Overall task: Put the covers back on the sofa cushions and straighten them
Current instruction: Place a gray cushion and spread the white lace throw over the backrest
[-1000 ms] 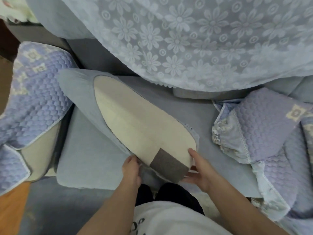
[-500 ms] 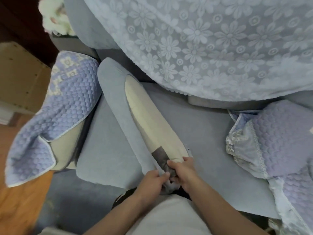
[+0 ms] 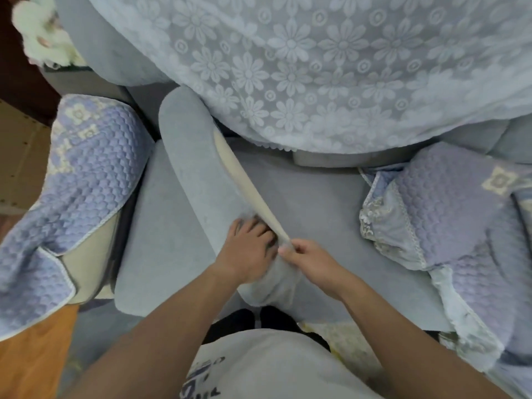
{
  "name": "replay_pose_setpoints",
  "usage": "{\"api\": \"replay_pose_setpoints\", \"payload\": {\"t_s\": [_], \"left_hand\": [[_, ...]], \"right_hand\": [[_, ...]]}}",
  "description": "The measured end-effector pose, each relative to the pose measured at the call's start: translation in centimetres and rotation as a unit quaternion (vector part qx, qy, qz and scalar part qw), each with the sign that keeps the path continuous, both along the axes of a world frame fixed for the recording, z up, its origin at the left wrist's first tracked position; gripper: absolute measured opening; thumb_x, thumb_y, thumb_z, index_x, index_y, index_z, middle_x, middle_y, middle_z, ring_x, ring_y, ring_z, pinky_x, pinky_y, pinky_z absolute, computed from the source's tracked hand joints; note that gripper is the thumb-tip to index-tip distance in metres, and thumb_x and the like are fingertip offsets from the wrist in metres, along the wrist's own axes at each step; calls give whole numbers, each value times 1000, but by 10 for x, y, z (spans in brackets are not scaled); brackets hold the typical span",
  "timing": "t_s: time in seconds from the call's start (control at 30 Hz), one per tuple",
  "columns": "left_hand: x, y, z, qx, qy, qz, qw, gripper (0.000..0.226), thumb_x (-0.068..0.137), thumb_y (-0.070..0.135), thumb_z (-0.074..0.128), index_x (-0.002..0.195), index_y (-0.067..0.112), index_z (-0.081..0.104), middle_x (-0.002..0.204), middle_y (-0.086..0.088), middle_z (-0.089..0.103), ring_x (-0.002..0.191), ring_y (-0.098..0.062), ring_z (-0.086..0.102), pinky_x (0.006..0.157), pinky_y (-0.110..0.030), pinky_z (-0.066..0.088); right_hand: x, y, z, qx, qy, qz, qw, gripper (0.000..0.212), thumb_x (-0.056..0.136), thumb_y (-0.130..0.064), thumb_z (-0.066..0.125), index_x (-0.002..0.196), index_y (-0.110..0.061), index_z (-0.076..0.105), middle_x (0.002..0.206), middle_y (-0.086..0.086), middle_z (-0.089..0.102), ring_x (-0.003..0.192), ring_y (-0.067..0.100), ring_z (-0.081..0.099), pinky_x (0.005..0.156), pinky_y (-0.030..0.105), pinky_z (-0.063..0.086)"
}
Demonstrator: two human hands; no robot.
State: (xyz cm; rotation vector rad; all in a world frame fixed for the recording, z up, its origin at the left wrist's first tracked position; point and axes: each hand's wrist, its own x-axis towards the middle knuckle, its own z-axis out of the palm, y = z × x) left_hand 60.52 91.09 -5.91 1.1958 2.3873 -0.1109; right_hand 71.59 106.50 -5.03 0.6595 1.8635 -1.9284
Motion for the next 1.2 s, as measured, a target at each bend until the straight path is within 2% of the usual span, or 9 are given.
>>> {"api": "replay_pose_setpoints", "payload": {"t_s": [0.13,0.27,0.33,0.4,0.47,0.57,0.73,1.07,1.2], "left_hand": [[-16,-14,5,-21,88,-72,993,46,98,53,24,102,33,65,110,7,60,117,-30,48,115,-53,20],[-26,-3,8,-48,101,-98,989,39,98,53,31,109,42,67,140,-10,43,137,-42,30,119,-57,8],[-32,18,3,-99,60,-135,984,41,100,49,32,121,36,63,156,-9,33,149,-35,15,122,-54,-2],[-46,23,1,-197,-14,-143,970,43,100,48,34,130,22,52,138,-9,54,140,-25,39,122,-48,-4],[-70,-6,-2,-199,-51,-123,971,55,93,63,38,126,19,44,126,-6,59,127,-24,49,119,-44,10],[-103,-75,5,-186,-46,-161,968,79,80,87,19,124,29,48,149,2,42,142,-25,30,118,-40,18],[-132,-134,22,-197,-22,-255,946,42,101,55,29,127,32,52,162,4,25,152,-24,15,124,-41,11],[-128,-165,-11,14,-75,-101,992,42,100,38,36,129,18,60,143,-3,51,138,-28,40,115,-54,31],[-151,-203,-8,86,-1,-31,996,27,98,34,51,96,10,65,129,-8,55,121,-30,49,104,-48,40]], "right_hand": [[-20,49,-22,8,-7,52,999,19,96,-18,61,88,-2,69,83,-1,60,81,8,51,75,28,39],[-47,44,-82,92,-55,-100,989,27,94,-22,57,67,-16,58,68,-2,52,68,13,46,66,35,34],[-50,4,-104,69,-79,-79,991,30,98,-30,49,72,-17,57,73,-3,59,71,16,54,68,36,43],[-48,-28,-101,66,-53,-33,996,29,100,-33,46,76,-19,54,76,-5,59,76,15,56,72,34,46],[-43,-53,-87,97,11,57,994,28,102,-29,46,75,-22,44,74,-6,52,75,15,52,70,35,40],[-32,-81,-82,96,31,65,993,27,100,-35,50,77,-22,43,73,-6,48,71,13,48,67,34,37],[-44,-119,-69,5,58,44,997,29,97,-29,59,71,-23,50,68,-12,43,62,0,39,60,20,32],[-148,-187,-56,-43,50,-160,985,25,97,-15,57,73,-7,56,65,-6,47,58,-1,40,59,17,36],[-190,-186,-62,-16,47,-195,980,20,95,-14,61,76,-8,61,66,-6,49,57,-1,39,58,17,35]]}}
